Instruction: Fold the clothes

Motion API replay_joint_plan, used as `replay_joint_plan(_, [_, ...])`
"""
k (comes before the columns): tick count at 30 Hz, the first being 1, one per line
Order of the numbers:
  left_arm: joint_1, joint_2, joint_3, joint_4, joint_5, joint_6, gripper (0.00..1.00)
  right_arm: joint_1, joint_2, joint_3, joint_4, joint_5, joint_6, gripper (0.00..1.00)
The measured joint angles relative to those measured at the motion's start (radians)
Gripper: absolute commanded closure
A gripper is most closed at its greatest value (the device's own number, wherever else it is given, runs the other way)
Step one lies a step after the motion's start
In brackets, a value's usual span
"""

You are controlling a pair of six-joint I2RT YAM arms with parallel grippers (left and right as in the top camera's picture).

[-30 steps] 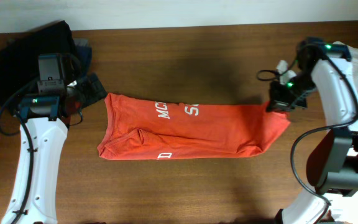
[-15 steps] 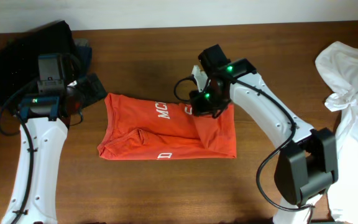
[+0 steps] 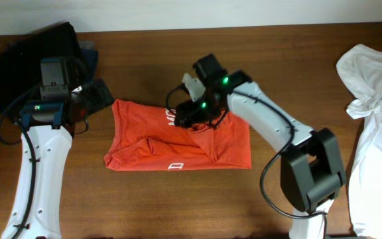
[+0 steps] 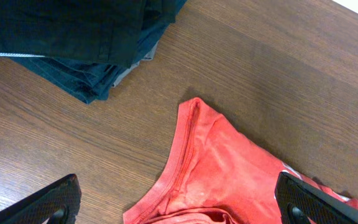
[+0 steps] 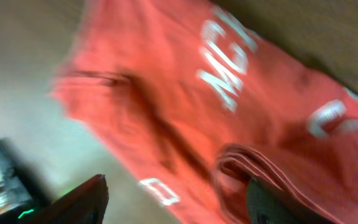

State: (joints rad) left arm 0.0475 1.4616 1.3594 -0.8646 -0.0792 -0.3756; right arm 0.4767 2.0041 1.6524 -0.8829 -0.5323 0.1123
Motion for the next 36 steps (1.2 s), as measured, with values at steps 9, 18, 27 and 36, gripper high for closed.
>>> replay_joint_plan(9, [0.0,0.0,0.0,-0.001,0.0,0.0,0.01,-0.191,-0.014,-0.077,-0.259,0.247,0.095,0.96])
replay_joint_plan(18, [0.0,0.0,0.0,0.0,0.0,0.0,0.01,0.103,0.01,-0.319,0.082,0.132,0.172,0.96])
replay_joint_plan(27, [0.0,0.0,0.0,0.0,0.0,0.0,0.01,-0.075,-0.095,-0.146,-0.081,0.258,0.096,0.96])
replay_joint_plan(36, [0.0,0.0,0.0,0.0,0.0,0.0,0.01,-0.082,-0.08,-0.382,0.266,0.312,0.115,0.95])
